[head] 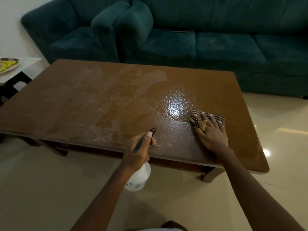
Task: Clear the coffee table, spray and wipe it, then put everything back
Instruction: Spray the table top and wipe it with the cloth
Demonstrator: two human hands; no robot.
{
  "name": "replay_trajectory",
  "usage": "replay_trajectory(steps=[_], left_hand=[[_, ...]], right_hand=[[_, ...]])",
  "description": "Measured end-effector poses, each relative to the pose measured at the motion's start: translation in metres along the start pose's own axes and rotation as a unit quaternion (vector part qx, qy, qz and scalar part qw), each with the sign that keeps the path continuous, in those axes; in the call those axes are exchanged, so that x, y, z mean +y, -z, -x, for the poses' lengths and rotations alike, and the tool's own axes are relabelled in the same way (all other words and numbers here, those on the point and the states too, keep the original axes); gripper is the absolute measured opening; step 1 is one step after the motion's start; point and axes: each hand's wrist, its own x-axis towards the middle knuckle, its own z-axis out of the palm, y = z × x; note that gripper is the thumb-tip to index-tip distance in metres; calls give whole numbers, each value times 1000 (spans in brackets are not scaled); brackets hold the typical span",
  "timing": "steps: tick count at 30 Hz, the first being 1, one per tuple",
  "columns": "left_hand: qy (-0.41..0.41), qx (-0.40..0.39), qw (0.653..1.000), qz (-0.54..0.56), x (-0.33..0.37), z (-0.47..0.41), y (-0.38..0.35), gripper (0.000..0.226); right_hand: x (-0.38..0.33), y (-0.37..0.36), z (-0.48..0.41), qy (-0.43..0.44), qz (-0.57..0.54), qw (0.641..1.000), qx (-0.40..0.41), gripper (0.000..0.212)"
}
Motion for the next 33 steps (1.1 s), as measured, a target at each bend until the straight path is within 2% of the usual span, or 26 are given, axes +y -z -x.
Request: replay_trajectory(steps=[6,11,19,25,27,30,33], left_hand=[[-1,35,999,-15,-20,-2,-18,52],[9,14,1000,0,-36,3,-16,63],[0,-8,1000,20,-36,6,4,46],[-16,22,999,18,-39,15,27,49],[-13,39,999,14,-41,18,34,50],[-15,54,998,25,-41,21,43,48],[-19,58,998,30,-40,18,47,47]], right_hand=[[-5,-1,12,-21,-13,1000,6,56],[-5,-3,19,-31,-16,999,11,55],[-7,-1,18,-44,-19,999,10,55],[-49,-3,0,-127,-31,991,-2,60],[-89,-6,-7,-89,-26,996,-11,62],[-139,-19,7,37,-2,999,-20,62],[-140,-26,44,113,12,993,-17,61]])
